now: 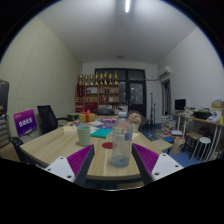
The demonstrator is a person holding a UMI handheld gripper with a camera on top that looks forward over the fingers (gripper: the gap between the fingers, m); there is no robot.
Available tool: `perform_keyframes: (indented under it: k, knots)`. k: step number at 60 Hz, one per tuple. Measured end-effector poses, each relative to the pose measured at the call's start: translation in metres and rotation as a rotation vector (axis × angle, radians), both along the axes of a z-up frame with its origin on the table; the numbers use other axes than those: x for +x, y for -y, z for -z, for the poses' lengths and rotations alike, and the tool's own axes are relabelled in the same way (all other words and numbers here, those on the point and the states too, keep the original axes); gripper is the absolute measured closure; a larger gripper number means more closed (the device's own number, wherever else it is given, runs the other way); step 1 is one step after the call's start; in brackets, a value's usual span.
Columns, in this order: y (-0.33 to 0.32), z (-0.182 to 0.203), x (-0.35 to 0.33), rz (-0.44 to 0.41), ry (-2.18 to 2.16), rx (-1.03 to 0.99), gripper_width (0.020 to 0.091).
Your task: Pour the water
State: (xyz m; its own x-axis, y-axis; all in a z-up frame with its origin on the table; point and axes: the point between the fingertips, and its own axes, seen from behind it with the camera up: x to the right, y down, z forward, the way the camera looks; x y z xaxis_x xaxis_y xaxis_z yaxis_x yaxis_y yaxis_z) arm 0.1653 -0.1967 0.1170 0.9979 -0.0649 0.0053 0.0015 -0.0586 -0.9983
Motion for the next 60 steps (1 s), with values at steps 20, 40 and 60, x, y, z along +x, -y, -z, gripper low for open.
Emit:
perform_keyframes:
  k: [20,40,60]
  knots:
    - [-0.120,0.016,0.043,0.072,0.007,0.022,0.0288]
    - [-0.182,0.015,0.046,0.064,-0.012,0.093,0.0568]
    - [-0.228,-0.053,0.060,-0.021,0.476,0.072,0.0635]
